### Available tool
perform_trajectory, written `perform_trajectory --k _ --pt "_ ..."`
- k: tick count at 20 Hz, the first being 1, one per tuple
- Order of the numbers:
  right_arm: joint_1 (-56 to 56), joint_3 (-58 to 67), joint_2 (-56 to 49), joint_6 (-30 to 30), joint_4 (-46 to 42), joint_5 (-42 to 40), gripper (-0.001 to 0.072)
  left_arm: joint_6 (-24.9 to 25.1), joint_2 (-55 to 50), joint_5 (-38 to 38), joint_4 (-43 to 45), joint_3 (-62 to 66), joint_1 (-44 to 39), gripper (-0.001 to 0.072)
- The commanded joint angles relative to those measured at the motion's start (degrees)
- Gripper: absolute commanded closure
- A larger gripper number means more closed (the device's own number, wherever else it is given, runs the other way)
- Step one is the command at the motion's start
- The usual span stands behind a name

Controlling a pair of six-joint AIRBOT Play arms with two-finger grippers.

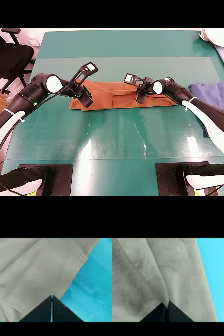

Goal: Fold the shirts.

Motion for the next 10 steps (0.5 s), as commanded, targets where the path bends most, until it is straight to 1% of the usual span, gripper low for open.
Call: perform_trajectory --k 1,6,7,8,9,10 --pt "0.0 0.0 0.0 0.0 0.0 -0.8 0.0695 0.0 0.0 0.1 0.0 0.0 0.0 0.0684" --pt "-1.7 0.0 0.0 0.0 0.1 -2.8 0.0694 0.0 0.0 0.1 0.0 0.0 0.0 0.0684" --pt "-2.3 0.0 0.0 0.0 0.1 -3.2 0.0661 0.0 0.0 0.0 0.0 0.0 0.0 0.0684" --pt "-3.0 0.0 0.0 0.0 0.6 -3.3 0.0505 0.0 0.0 0.0 -0.1 0.0 0.0 0.0684" --pt "-3.4 0.0 0.0 0.0 0.6 -3.1 0.0445 0.0 0.0 0.0 -0.1 0.0 0.0 0.0684" --pt "-4.0 0.0 0.0 0.0 1.0 -3.2 0.0446 0.0 0.0 0.1 -0.1 0.0 0.0 0.0684"
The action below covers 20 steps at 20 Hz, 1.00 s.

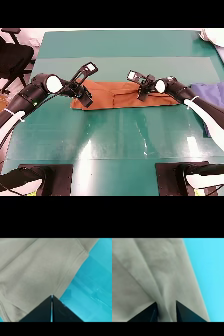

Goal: Fold the shirts.

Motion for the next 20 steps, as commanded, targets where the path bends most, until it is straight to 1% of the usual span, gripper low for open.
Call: perform_trajectory --k 1,3,10,15,18,20 --pt "-1.9 0.1 0.0 0.0 1.8 -0.8 0.0446 0.0 0.0 0.1 0.0 0.0 0.0 0.0684" --pt "-2.6 0.1 0.0 0.0 2.9 -0.8 0.0446 0.0 0.0 0.0 0.0 0.0 0.0 0.0684" --pt "-2.7 0.3 0.0 0.0 2.5 -2.6 0.0447 0.0 0.0 -0.1 0.0 0.0 0.0 0.0684" --pt "-4.5 4.2 -0.2 0.0 2.6 -2.2 0.0449 0.0 0.0 -0.1 -0.1 0.0 0.0 0.0684" --pt "-7.8 7.4 -1.9 0.7 2.8 3.1 0.0448 0.0 0.0 -0.3 -0.3 0.0 0.0 0.0684" --pt "-9.1 8.0 -2.3 2.0 3.2 4.2 0.0448 -0.1 0.0 -0.9 -0.3 0.0 0.0 0.0684"
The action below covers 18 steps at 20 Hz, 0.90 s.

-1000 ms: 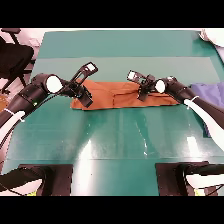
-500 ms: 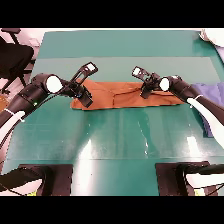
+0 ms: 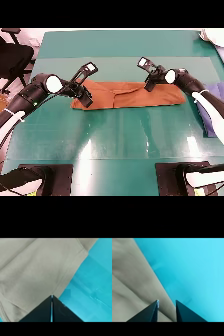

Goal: Fold the shirts.

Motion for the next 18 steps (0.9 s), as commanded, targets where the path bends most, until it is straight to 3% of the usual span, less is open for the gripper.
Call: perform_trajectory --k 1,6,12,14,16,17,18 --pt "-2.4 1.6 -0.7 1.4 0.5 3.1 0.0448 0.0 0.0 -0.6 -0.1 0.0 0.0 0.0684" --pt "-2.9 1.6 -0.6 3.3 0.2 7.4 0.0448 -0.1 0.0 -0.6 -0.5 0.0 0.0 0.0684" --pt "-12.4 1.6 5.7 25.2 1.6 19.0 0.0448 -1.6 0.0 0.7 -9.7 0.1 0.0 0.0686" --pt "-19.8 1.5 8.1 25.3 9.4 27.1 0.0445 -6.1 -0.6 0.7 -12.3 1.1 0.0 0.0686" --pt "-28.1 1.5 9.2 21.4 21.5 34.6 0.0438 -9.2 -1.9 2.0 -11.9 3.3 -0.8 0.0686" --pt "-31.9 1.5 9.3 20.1 27.4 37.3 0.0372 -10.6 -2.9 3.0 -11.9 4.7 -1.5 0.0686" --pt "-35.5 1.5 9.3 19.7 32.5 39.0 0.0239 -12.3 -4.4 3.5 -12.1 6.5 -2.3 0.0687"
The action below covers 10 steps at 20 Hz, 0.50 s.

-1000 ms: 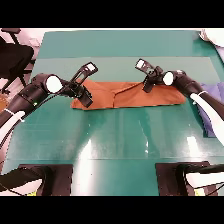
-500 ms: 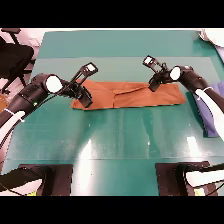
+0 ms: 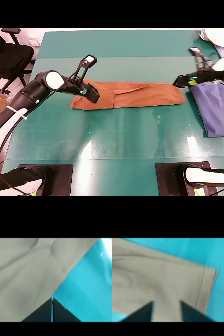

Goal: Fold the shirts.

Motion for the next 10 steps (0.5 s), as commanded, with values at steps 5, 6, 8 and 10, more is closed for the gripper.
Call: perform_trajectory --k 5,6,8,10 --pt "-20.7 0.0 0.7 -1.2 22.3 14.9 0.0187 -16.6 -13.5 -0.2 -1.6 12.0 -5.9 0.0686" --pt "-21.6 0.0 -0.2 -1.2 22.3 16.4 0.0174 -18.8 -15.4 -0.2 -1.6 13.0 -6.7 0.0686" --pt "-22.2 0.0 -2.7 -1.3 22.3 18.7 0.0171 -22.2 -18.3 -0.5 -1.6 14.1 -8.0 0.0686" --pt "-22.1 0.0 -5.4 -1.3 22.4 19.4 0.0071 -23.8 -20.5 -0.5 -1.6 14.1 -9.4 0.0686"
